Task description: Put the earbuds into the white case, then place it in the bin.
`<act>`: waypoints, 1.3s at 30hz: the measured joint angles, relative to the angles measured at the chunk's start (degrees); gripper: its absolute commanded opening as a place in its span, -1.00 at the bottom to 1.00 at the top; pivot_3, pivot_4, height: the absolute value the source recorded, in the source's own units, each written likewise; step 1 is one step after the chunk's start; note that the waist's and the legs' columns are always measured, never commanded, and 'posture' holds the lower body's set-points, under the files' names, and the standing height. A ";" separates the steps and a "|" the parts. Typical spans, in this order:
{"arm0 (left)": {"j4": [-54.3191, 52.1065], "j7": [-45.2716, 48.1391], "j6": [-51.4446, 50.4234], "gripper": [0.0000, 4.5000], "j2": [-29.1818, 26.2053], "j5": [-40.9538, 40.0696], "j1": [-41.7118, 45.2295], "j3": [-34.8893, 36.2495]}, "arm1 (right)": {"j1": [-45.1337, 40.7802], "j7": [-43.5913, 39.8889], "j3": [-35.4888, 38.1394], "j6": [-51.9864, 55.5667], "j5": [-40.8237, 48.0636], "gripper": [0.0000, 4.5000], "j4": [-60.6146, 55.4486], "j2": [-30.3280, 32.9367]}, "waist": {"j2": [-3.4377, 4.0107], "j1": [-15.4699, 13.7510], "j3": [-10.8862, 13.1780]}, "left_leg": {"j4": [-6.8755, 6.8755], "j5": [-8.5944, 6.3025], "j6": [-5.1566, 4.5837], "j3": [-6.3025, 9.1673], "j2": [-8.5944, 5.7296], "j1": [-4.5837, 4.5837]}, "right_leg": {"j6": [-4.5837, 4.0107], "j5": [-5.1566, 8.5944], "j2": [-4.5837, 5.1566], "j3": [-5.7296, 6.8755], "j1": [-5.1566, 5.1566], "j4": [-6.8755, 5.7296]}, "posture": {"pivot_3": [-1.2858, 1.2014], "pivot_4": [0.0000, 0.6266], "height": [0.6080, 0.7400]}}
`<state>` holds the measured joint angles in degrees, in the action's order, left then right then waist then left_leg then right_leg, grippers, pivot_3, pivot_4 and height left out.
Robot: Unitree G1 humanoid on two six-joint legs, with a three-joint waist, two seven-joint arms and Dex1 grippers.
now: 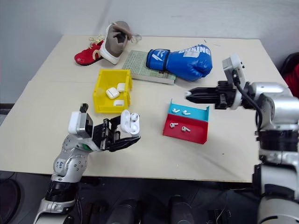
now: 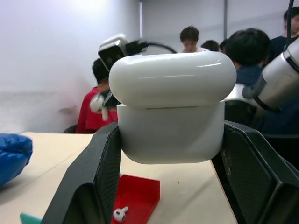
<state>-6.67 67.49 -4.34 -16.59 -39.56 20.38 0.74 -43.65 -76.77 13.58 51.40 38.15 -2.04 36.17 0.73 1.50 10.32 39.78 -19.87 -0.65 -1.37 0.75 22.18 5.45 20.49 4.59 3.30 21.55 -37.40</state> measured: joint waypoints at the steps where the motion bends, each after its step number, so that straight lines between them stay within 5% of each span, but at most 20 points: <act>1: 0.67 0.30 -0.11 0.23 0.08 -0.08 0.61 -0.10 | 1.28 2.95 1.59 2.85 3.78 -0.81 -3.82 -2.04 | 0.00 -0.03 0.00 | 0.01 0.00 0.01 0.03 0.00 -0.01 | 0.00 0.00 0.00 0.00 -0.01 -0.02 | 0.03 -0.52 1.00; 7: 3.55 1.02 -1.24 0.23 1.09 -0.06 4.16 -0.85 | 7.58 21.57 4.50 11.13 22.07 -0.81 -19.32 -12.73 | -0.01 -0.19 0.00 | 0.03 -0.01 -0.02 0.08 -0.11 0.01 | 0.00 0.00 0.03 -0.02 -0.01 -0.03 | 0.03 -0.52 1.00; 12: 5.27 1.11 -1.52 0.23 2.18 0.00 6.00 -1.35 | 9.99 27.63 1.50 9.13 24.98 -0.81 -22.81 -14.66 | -0.01 -0.26 0.00 | 0.00 -0.02 -0.04 0.09 -0.15 0.01 | 0.00 0.00 0.02 -0.03 -0.01 -0.02 | 0.03 -0.52 1.00; 39: 5.33 0.82 -2.62 0.23 2.69 1.57 5.85 -1.76 | 15.14 24.96 -9.17 -4.68 20.06 -0.81 -22.88 -9.06 | -0.02 -0.10 0.01 | -0.02 -0.02 -0.04 0.09 -0.13 0.01 | 0.00 0.00 0.01 -0.05 -0.02 0.01 | 0.03 -0.52 1.00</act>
<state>-1.34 68.31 -6.96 -13.90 -37.99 26.24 -1.02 -28.51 -51.82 4.41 46.71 58.21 -24.92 27.11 0.71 1.40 10.33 39.76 -19.89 -0.69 -1.29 0.62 22.19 5.45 20.49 4.60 3.25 21.54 -37.39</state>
